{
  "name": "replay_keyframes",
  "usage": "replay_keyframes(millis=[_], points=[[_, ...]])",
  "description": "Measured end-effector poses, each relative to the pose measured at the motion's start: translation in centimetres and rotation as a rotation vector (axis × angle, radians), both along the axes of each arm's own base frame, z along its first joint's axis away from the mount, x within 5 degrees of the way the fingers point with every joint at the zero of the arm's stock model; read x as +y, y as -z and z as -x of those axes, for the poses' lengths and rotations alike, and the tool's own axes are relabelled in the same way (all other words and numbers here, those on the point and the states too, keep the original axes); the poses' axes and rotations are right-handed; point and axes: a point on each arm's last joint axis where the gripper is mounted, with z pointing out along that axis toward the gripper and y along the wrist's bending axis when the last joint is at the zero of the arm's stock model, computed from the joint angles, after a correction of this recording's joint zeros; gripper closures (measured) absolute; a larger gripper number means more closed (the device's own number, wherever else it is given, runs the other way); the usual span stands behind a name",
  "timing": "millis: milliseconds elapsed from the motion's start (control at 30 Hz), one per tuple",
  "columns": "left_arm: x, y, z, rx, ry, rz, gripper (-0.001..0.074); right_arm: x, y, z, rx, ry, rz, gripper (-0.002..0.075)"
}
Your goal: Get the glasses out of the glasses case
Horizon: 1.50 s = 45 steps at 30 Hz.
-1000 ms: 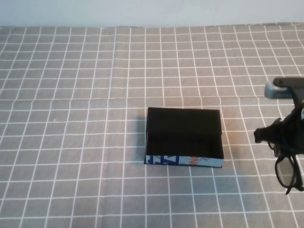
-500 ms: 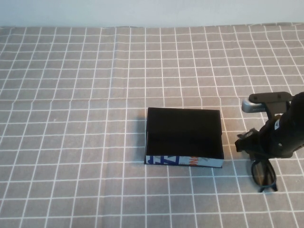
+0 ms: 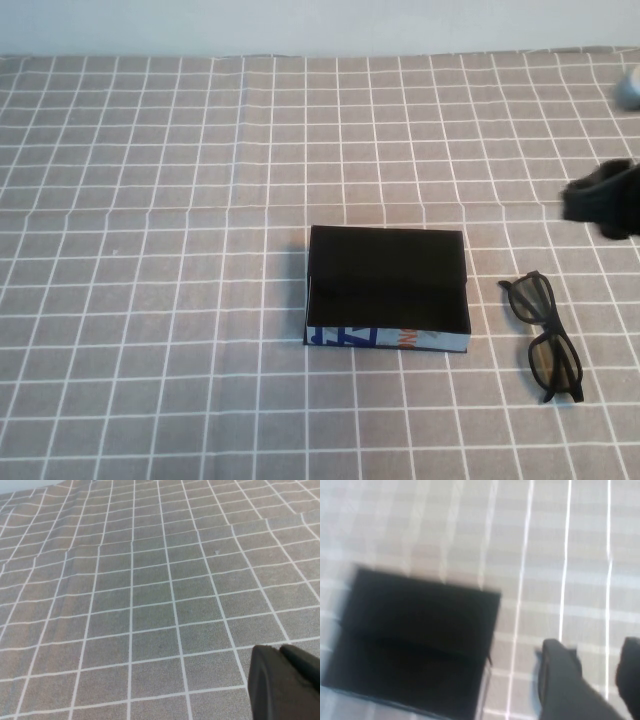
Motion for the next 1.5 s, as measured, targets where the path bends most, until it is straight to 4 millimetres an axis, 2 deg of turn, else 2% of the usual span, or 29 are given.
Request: replay_keyframes(millis=[67, 167, 267, 400, 600, 800, 1100, 1333, 1500], points=[[0.0, 0.0, 0.0, 0.0, 0.0, 0.0, 0.074, -0.6, -1.6, 2.2, -0.084, -0.005, -0.029, 0.0548], [0.0, 0.0, 0.0, 0.0, 0.0, 0.0, 0.0739, -1.6, -2.3, 4.8, -0.143, -0.006, -0.048, 0.0613], [0.0, 0.0, 0.0, 0.0, 0.0, 0.0, 0.0739, -2.3, -1.4, 6.9, -0.161, -0.006, -0.055, 0.0678], [0.0, 0.0, 0.0, 0.0, 0.0, 0.0, 0.0739, -3.0, 1.1, 8.9, -0.258, -0.01, -0.087, 0.0729], [0.0, 0.0, 0.0, 0.0, 0.0, 0.0, 0.0739, -3.8, 4.3, 11.0, -0.521, -0.037, -0.124, 0.0741], [0.0, 0.0, 0.0, 0.0, 0.0, 0.0, 0.0739, -4.7, 7.7, 13.0, -0.495, 0.018, -0.196, 0.0742], [0.0, 0.0, 0.0, 0.0, 0.0, 0.0, 0.0739, -7.5, 10.1, 17.0, -0.608, 0.195, -0.151, 0.0742], [0.0, 0.0, 0.0, 0.0, 0.0, 0.0, 0.0739, -7.9, 13.3, 18.7, -0.504, 0.26, -0.151, 0.0742], [0.0, 0.0, 0.0, 0.0, 0.0, 0.0, 0.0739, -7.8, 14.2, 18.9, -0.425, 0.257, -0.161, 0.0742]])
